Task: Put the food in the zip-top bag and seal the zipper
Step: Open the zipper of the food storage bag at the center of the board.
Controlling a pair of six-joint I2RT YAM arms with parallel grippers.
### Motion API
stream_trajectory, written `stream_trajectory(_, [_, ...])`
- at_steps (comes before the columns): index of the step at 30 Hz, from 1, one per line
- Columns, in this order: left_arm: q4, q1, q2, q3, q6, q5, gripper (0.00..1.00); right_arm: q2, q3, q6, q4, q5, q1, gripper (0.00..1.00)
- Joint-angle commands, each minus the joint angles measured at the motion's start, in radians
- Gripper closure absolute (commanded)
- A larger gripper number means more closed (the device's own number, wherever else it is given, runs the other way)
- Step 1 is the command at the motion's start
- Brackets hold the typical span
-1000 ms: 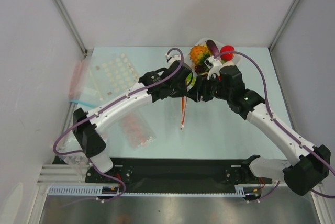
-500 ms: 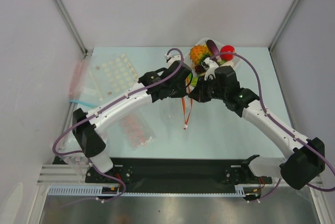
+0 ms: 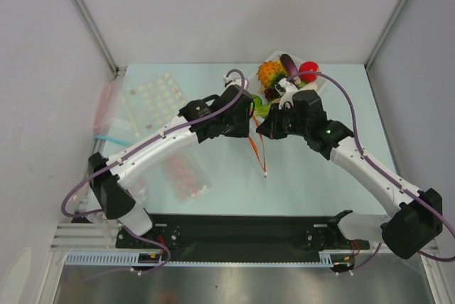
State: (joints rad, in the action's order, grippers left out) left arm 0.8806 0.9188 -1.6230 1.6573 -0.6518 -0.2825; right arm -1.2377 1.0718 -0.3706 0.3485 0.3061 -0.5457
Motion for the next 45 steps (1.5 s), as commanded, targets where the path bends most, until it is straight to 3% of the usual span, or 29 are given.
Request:
stream_trajectory(1, [-0.038, 0.005, 0.064, -0.037, 0.053, 0.049, 0.59, 0.037, 0.010, -0.014, -0.013, 0.011, -0.003, 1.00])
stream_trajectory(9, [-0.040, 0.005, 0.037, -0.041, 0.066, 0.078, 0.65, 0.041, 0.011, -0.027, -0.013, 0.013, -0.005, 1.00])
stream_trajectory(12, [-0.040, 0.005, 0.037, -0.036, 0.069, 0.074, 0.71, 0.043, 0.011, -0.025, -0.009, 0.011, -0.007, 1.00])
stream_trajectory(16, [-0.008, 0.005, 0.032, -0.007, 0.078, 0.060, 0.88, 0.043, 0.010, -0.021, 0.004, -0.005, -0.003, 1.00])
stream_trajectory(22, [0.130, 0.003, 0.009, 0.116, 0.100, 0.005, 1.00, 0.027, 0.017, -0.007, 0.061, -0.093, 0.007, 1.00])
stream_trajectory(34, [0.412, -0.113, 0.009, 0.272, 0.165, -0.132, 1.00, 0.012, -0.010, -0.004, 0.136, -0.170, 0.104, 1.00])
stream_trajectory(41, [0.452, -0.140, 0.037, 0.274, 0.173, -0.144, 1.00, -0.020, -0.006, 0.001, 0.158, -0.200, 0.124, 0.96])
stream_trajectory(45, [0.459, -0.144, 0.052, 0.256, 0.165, -0.150, 1.00, -0.046, 0.011, 0.004, 0.165, -0.203, 0.130, 0.89])
